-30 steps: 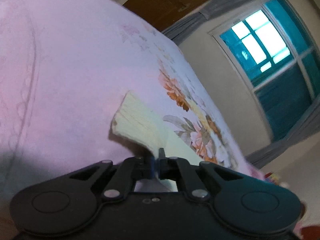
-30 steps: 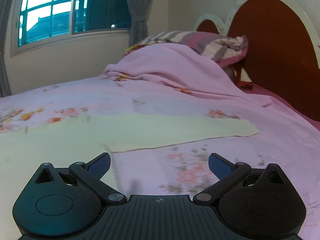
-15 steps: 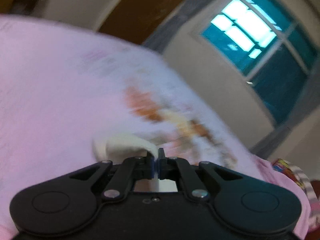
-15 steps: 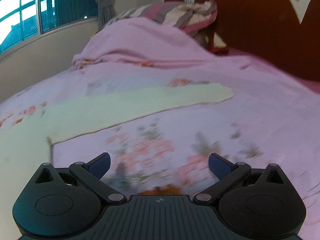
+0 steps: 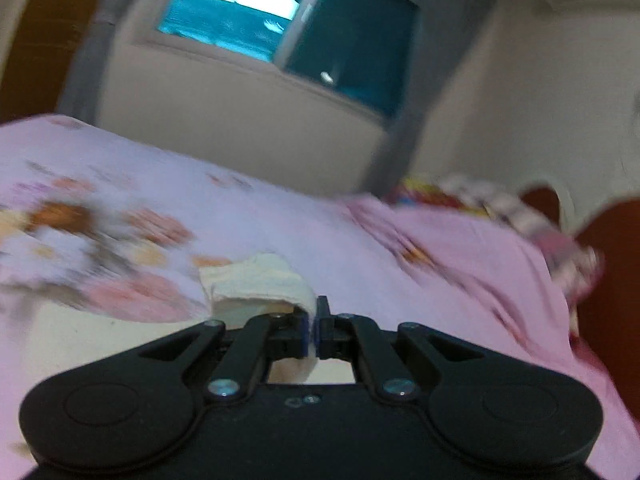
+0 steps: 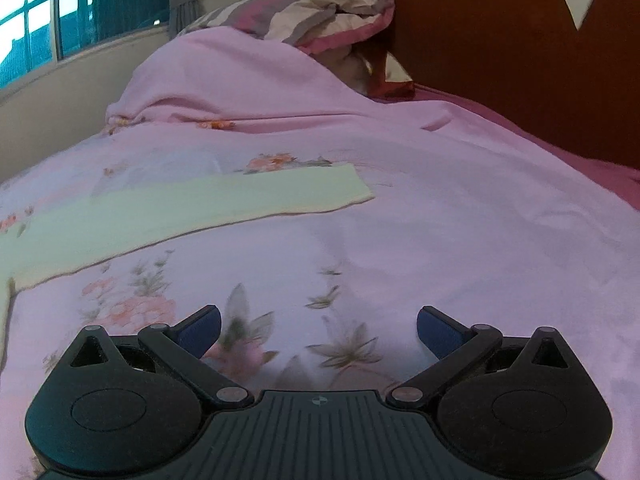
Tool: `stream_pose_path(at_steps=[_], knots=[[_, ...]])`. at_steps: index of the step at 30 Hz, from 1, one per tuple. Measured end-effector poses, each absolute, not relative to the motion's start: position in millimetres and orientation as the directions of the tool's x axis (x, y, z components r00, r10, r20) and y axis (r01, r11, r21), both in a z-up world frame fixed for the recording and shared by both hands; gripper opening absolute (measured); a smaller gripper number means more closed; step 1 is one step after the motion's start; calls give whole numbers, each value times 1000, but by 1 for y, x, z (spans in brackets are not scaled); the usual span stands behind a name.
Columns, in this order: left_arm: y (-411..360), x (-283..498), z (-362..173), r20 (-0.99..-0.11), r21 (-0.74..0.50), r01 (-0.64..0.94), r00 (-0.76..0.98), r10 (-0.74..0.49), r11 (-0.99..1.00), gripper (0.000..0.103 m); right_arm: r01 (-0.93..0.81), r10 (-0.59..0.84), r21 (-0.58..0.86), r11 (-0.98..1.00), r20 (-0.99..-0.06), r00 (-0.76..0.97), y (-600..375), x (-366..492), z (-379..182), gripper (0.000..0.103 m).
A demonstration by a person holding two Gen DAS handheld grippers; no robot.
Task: Fold small clothes
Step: 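Carry the sleeve across the sweater body with the left tool and open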
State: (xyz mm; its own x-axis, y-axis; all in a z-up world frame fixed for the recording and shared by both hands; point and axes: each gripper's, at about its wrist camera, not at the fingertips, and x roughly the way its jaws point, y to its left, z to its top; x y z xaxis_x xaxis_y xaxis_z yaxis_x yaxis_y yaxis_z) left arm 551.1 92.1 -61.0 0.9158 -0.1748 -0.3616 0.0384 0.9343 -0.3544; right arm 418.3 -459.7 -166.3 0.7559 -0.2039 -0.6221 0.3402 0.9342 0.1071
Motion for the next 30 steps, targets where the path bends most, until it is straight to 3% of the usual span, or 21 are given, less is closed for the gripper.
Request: stream_pose_path(at_steps=[9,16,18,22,24,26,30], knots=[[-62,576,-122,-463,-211,204,840,-282,956,1,349,-169,209,913,-587,792,-478,405,-181,103],[-91,582,-136,-495,-182,236,817,-297,954,1,346,-159,239,907,-566,809,-479,403,-182,103],[-97,586,-142,-540,-187,265,777,-324,946,5,346,-159,240,907,-564,810,-479,403,-183,103],[-113,576,-147,-539,-183,356,743,-397,916,57,342,-155,245,907,-561,813,-480,404,-184,103],[-115,569,-144,-524,-235,412,709,-472,880,60,340,-151,252,906,-556,817,-481,403,-184,103],[-106,549,-136,-456,-276,435,726,-515,857,60,335,-140,276,901,-546,826,-484,401,-184,103],[-38,504,-122,-377,-279,265,854,-359,923,60,330,-128,300,895,-536,834,-487,399,-185,103]])
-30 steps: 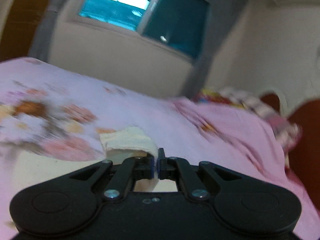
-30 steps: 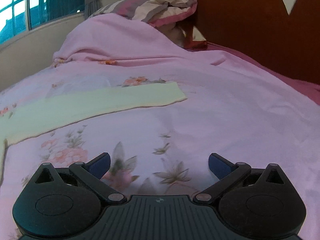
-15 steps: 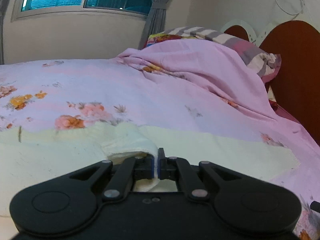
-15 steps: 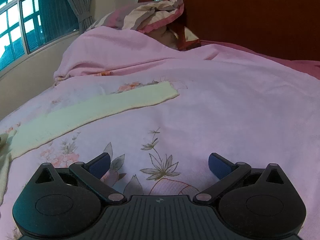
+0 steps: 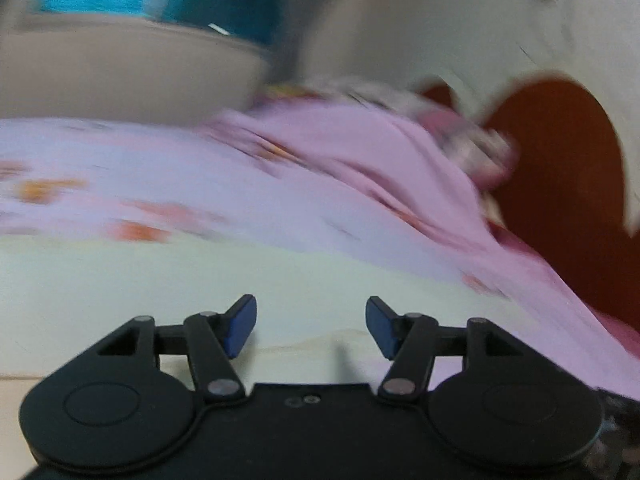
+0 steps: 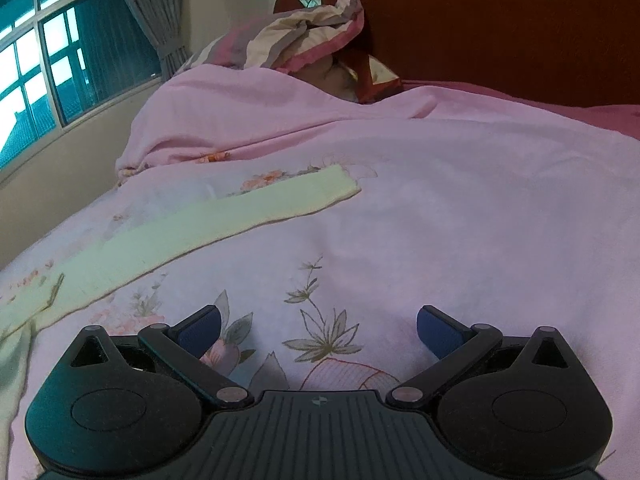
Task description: Fold small clothes
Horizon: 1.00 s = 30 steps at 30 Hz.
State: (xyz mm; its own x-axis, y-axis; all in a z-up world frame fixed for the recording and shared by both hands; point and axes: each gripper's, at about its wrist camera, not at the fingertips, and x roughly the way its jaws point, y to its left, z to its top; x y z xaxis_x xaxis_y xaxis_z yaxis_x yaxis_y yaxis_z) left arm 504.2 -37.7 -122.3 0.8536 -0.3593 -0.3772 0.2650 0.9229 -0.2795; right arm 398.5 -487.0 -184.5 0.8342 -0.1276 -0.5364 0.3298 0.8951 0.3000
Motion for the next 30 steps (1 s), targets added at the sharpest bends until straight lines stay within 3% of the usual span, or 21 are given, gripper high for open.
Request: stream_pose_path(at_steps=[4,6,8,10,13,17,21,24,25,26,30], knots=[[70,487,-118,-386,-210,-39,921,-46,977,59,331,-131,293,897,-538,833,-487,398,-184,103],[113,490,-124,-435,-164,-169,897,82,972,58,332,-134,289,898,-538,832,-486,398,-183,103],[147,499,-140,-527,-10,-306,810,255,952,55,334,-140,278,901,-542,829,-484,399,-183,103],[186,492,-155,-568,-13,-418,751,337,908,49,337,-147,266,903,-546,825,-482,400,-183,103],[221,468,-152,-532,-171,-450,791,302,876,49,338,-151,256,906,-550,821,-481,401,-183,103],[205,462,-141,-463,-323,-246,883,74,914,53,340,-157,247,907,-553,818,-479,402,-183,103],[162,463,-133,-438,-255,-121,899,-4,959,52,342,-161,238,909,-557,815,-478,403,-183,103],[146,473,-139,-505,-216,-122,863,-4,969,45,342,-161,237,909,-558,814,-478,404,-183,103],[144,476,-141,-533,-191,-128,846,7,973,23,342,-161,238,909,-558,814,-478,404,-183,103],[142,475,-143,-547,-175,-133,837,16,975,15,342,-160,240,909,-557,815,-478,403,-183,103],[148,457,-148,-536,-214,-115,844,-18,970,16,342,-160,240,909,-557,815,-478,403,-184,103]])
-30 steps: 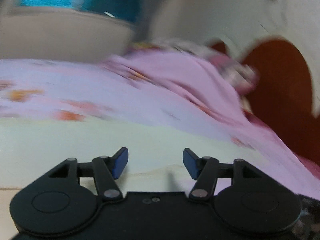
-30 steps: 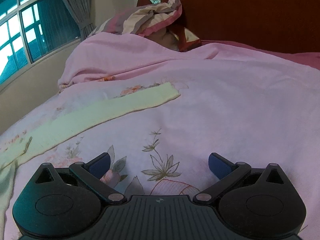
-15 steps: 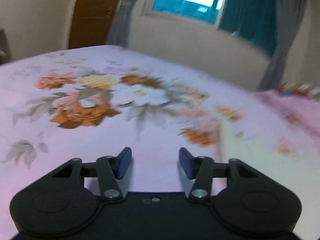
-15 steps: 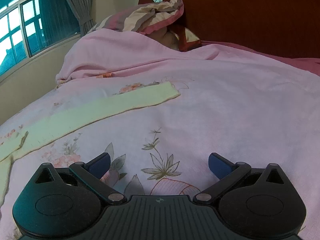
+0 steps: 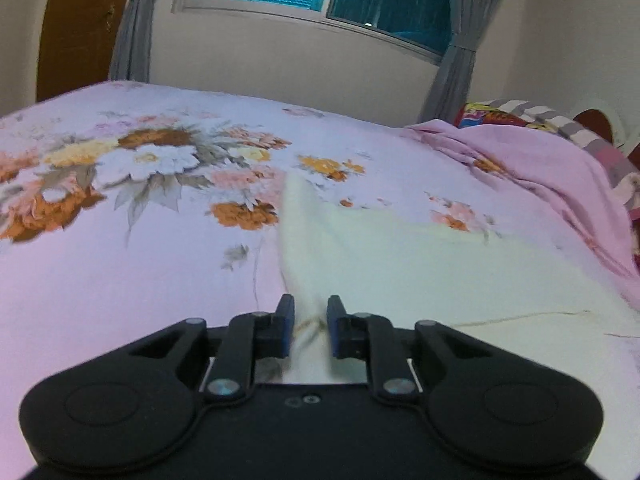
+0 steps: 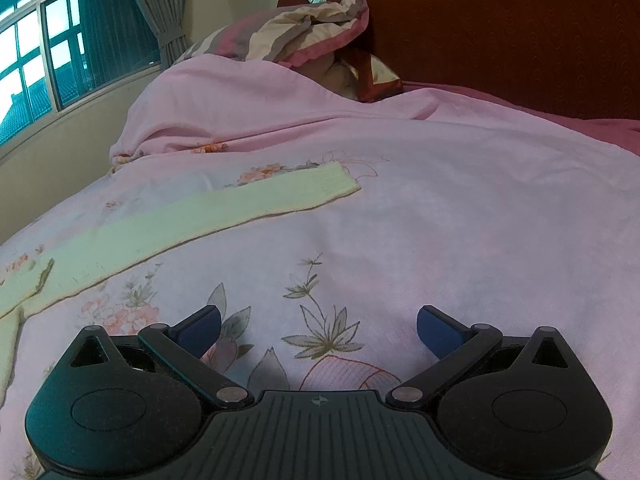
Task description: Fold small clothes
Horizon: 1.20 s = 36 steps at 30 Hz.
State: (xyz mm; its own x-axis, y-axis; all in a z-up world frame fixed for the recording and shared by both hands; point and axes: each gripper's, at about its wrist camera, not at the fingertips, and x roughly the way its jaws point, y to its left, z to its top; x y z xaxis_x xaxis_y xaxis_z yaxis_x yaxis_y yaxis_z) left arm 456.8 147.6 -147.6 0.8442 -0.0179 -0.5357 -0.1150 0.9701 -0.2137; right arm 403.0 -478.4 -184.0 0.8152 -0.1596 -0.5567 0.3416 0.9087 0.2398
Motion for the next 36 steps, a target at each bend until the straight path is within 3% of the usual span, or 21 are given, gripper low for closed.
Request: stream_pose_path(at_steps=[5,7,11,15,19,21,23,28,31,33,34,36], knots=[[147,458,-159,-574,-182,-119,819,-7,976,16,342,-159,241,908,-556,816,-479,402,-184,103],[149,474,-162,-598,-178,-137,802,4,974,21,342,-161,238,909,-558,814,-478,402,-184,103],[183,467,-166,-531,-424,-240,847,-26,873,19,343,-163,232,910,-560,812,-478,403,-184,103],[196,456,-179,-530,-509,-258,845,-64,821,18,343,-162,234,910,-559,813,-477,403,-184,103],[194,437,-165,-553,-388,-238,833,-18,890,18,342,-161,238,909,-558,814,-477,402,-184,103],[192,421,-145,-470,-308,-274,876,105,911,22,342,-159,241,908,-556,816,-477,402,-184,103],[185,428,-129,-423,-271,-232,900,101,934,25,342,-160,241,908,-555,816,-477,402,-184,103],[158,496,-140,-526,-172,-170,849,55,970,24,345,-167,226,911,-562,810,-477,403,-184,103],[165,531,-163,-610,-212,-171,792,6,962,26,346,-169,222,912,-565,808,-476,404,-184,103],[175,536,-166,-594,-282,-170,804,-33,944,21,346,-170,219,912,-566,807,-476,404,-184,103],[182,538,-166,-590,-312,-173,806,-48,934,13,346,-171,218,912,-566,807,-476,404,-184,103],[188,541,-168,-589,-326,-171,806,-58,930,11,347,-173,216,913,-565,807,-476,405,-184,103]])
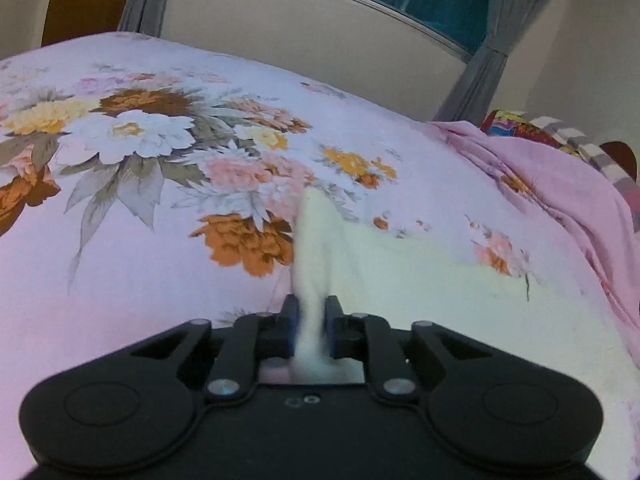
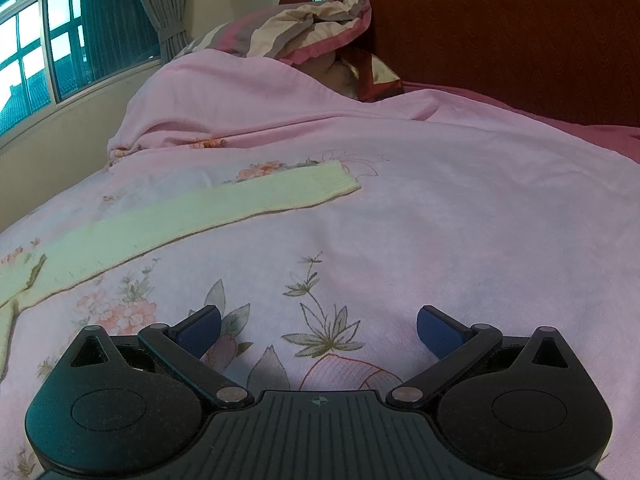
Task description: Fold small clothes
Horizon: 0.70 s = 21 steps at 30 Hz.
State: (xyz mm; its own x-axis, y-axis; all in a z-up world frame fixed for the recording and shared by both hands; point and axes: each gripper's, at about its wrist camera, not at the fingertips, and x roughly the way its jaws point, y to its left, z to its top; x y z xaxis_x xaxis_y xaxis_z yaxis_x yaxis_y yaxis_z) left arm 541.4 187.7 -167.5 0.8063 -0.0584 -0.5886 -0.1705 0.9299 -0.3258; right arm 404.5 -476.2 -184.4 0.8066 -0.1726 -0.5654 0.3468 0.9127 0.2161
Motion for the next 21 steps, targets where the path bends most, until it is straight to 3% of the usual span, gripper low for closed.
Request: stream_pose_path(at_steps=[4,8,10,14,16,18,21], knots=[[196,530,-170,-548,-353,-170,834,-56,920,6,347,-172,217,913,-565,807,-476,404,-185,103],[231,514,-175,-528,-433,-281,849,12,856,0,347,-172,218,912,-564,807,-476,405,-185,103],[228,511,-163,-504,-382,-274,862,49,883,0,347,-172,218,912,-564,807,-476,405,-185,103],[200,532,-144,-478,-246,-204,876,64,948,33,348,-175,213,913,-565,806,-475,406,-185,103],[186,551,-143,-490,-177,-171,869,64,969,40,349,-177,209,914,-566,805,-474,406,-185,103],[183,580,-159,-583,-76,-205,803,123,976,41,350,-181,202,915,-569,802,-473,407,-185,103],[202,584,-165,-598,-136,-246,793,119,960,41,350,-184,196,916,-571,800,-473,408,-185,103]])
